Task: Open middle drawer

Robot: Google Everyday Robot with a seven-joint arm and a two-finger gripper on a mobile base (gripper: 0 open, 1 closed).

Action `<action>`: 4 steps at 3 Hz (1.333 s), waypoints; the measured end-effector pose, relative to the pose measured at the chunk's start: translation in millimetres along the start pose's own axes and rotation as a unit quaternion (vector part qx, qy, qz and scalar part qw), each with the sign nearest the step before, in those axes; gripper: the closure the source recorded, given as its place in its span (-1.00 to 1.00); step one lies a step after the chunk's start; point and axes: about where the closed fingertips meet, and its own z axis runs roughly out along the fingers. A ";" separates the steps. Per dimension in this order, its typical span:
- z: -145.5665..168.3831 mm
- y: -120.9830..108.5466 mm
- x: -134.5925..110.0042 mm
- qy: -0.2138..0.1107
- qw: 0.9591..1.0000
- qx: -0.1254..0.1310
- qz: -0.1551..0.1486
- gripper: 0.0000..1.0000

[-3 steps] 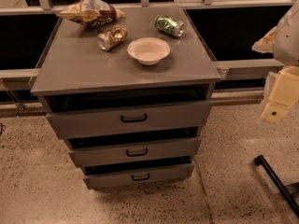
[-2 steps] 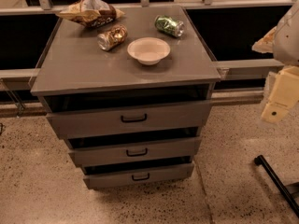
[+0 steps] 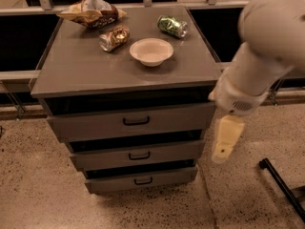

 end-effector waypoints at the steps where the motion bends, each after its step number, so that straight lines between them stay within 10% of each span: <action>1: 81.3 30.0 -13.3 -0.007 0.998 -0.060 -0.032 -1.00; 4: 118.7 34.3 0.6 -0.060 0.997 -0.015 -0.045 -1.00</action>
Offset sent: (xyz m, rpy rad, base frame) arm -0.0291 0.0056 -0.0660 0.0560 -0.1728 0.0367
